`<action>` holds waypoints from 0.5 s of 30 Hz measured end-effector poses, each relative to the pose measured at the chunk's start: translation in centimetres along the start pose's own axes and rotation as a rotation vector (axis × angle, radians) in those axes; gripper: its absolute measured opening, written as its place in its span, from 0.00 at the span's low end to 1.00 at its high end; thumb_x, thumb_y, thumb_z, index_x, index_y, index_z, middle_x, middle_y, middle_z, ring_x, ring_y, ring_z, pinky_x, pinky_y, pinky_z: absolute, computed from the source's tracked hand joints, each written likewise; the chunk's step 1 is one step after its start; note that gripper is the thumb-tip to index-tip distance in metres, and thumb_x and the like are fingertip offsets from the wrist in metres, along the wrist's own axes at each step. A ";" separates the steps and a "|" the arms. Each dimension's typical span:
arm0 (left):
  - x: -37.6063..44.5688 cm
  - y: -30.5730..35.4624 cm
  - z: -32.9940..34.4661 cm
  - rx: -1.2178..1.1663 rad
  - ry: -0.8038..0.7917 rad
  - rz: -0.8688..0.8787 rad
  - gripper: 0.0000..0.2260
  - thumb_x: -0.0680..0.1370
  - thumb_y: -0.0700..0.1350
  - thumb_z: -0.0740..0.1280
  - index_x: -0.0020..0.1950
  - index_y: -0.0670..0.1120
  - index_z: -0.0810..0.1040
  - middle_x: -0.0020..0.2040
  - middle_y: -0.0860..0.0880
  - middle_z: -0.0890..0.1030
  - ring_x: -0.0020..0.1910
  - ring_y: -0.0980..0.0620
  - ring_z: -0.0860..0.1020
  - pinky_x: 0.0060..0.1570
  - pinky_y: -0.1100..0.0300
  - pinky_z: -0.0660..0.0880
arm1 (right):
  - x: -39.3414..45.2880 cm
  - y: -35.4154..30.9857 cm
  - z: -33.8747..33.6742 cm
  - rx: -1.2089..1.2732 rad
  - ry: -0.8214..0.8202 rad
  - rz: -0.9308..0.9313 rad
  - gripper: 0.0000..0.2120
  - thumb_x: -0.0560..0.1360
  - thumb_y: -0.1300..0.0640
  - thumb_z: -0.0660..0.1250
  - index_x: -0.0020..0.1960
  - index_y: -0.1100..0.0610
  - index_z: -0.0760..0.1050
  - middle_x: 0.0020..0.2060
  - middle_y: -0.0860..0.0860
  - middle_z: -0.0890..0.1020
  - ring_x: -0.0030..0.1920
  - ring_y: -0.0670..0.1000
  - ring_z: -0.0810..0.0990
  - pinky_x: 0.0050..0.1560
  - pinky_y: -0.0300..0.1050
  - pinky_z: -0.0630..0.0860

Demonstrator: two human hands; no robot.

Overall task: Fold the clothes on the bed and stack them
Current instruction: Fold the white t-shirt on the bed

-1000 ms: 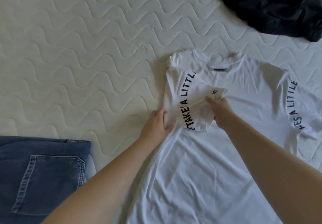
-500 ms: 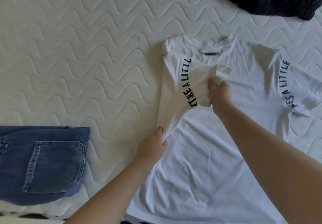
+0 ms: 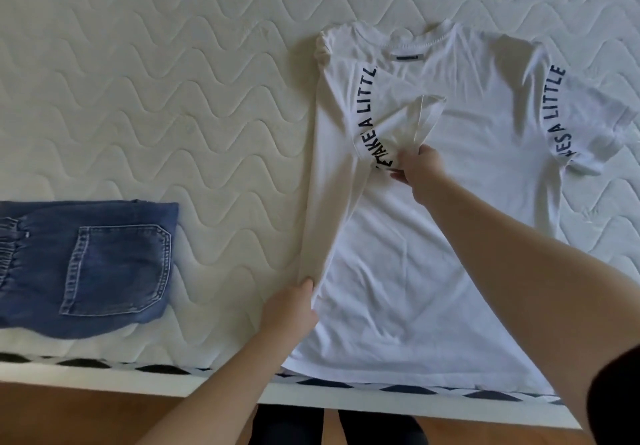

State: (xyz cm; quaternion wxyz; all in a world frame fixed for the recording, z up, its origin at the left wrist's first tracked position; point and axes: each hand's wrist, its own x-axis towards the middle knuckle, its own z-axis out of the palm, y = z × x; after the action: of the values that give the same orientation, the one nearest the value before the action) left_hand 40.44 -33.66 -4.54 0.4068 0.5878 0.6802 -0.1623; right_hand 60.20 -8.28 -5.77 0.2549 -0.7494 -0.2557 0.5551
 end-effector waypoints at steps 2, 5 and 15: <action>-0.8 1.1 0.6 -0.013 0.003 0.013 0.09 0.76 0.46 0.63 0.52 0.48 0.64 0.43 0.46 0.76 0.45 0.41 0.79 0.37 0.56 0.68 | -0.5 -0.3 -0.5 0.044 -0.002 -0.053 0.11 0.79 0.65 0.59 0.58 0.58 0.75 0.50 0.54 0.82 0.44 0.54 0.84 0.37 0.39 0.82; -1.8 4.1 1.4 -0.084 0.021 0.042 0.11 0.77 0.45 0.62 0.57 0.48 0.64 0.44 0.44 0.77 0.43 0.40 0.78 0.36 0.55 0.68 | -1.0 -0.9 -1.9 0.073 0.005 -0.108 0.13 0.77 0.65 0.61 0.59 0.55 0.75 0.50 0.52 0.83 0.48 0.52 0.84 0.44 0.40 0.82; -3.4 7.0 3.1 -0.369 0.100 0.100 0.14 0.82 0.50 0.56 0.38 0.48 0.61 0.29 0.51 0.67 0.31 0.46 0.69 0.33 0.52 0.63 | -6.6 7.1 -2.1 -0.194 -0.273 0.075 0.11 0.81 0.62 0.61 0.60 0.66 0.74 0.38 0.55 0.81 0.35 0.51 0.80 0.38 0.43 0.78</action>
State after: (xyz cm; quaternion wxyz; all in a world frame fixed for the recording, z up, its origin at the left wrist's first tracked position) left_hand 47.99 -36.32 -2.08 0.4809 0.5438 0.6876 0.0148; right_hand 61.30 -18.12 -5.31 0.1235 -0.6971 -0.3124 0.6334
